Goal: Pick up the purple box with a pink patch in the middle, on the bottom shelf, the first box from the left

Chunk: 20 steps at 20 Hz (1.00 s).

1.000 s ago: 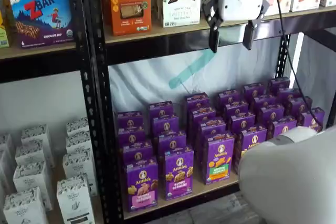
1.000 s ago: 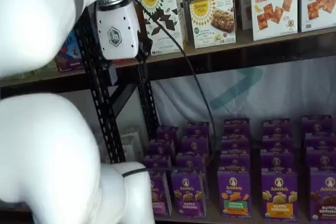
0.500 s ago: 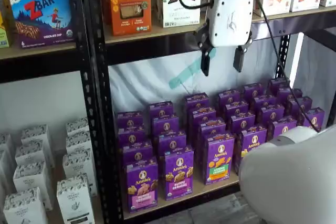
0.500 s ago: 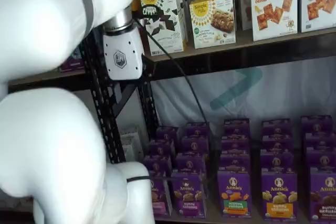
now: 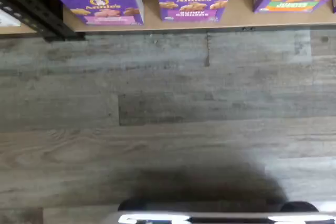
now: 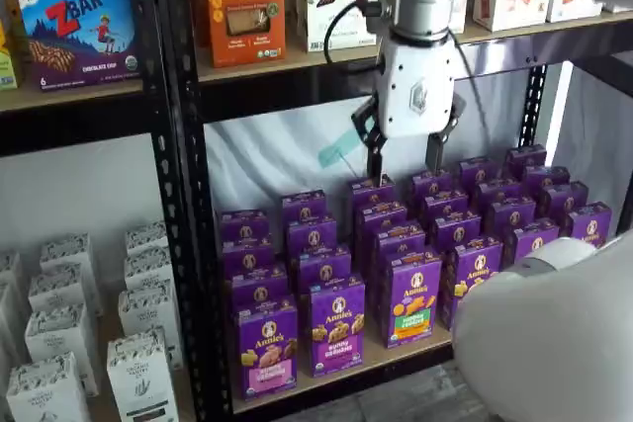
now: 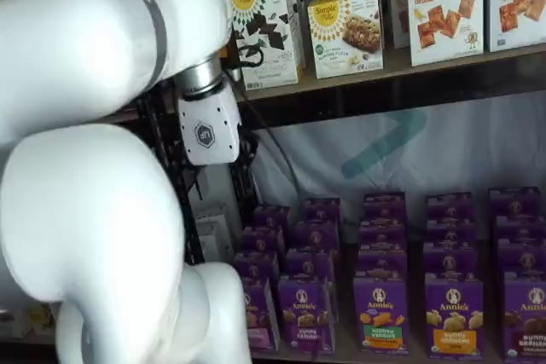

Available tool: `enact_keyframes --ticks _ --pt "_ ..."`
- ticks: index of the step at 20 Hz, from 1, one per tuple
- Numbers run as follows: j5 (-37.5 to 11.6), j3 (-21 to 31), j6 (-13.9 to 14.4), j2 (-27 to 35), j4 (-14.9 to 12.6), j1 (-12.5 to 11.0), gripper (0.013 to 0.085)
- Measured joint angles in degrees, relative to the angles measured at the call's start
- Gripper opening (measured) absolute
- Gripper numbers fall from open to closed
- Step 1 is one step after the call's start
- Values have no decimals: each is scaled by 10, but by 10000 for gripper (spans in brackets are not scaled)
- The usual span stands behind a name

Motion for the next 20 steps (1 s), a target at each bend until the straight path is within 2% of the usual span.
enact_keyframes --ticks 4,8,13,20 --pt "-46 28 12 18 -14 8 850" --pt "-86 46 15 41 -15 9 850" --pt "-174 79 26 68 -21 16 850" --pt "-253 91 15 138 5 19 850"
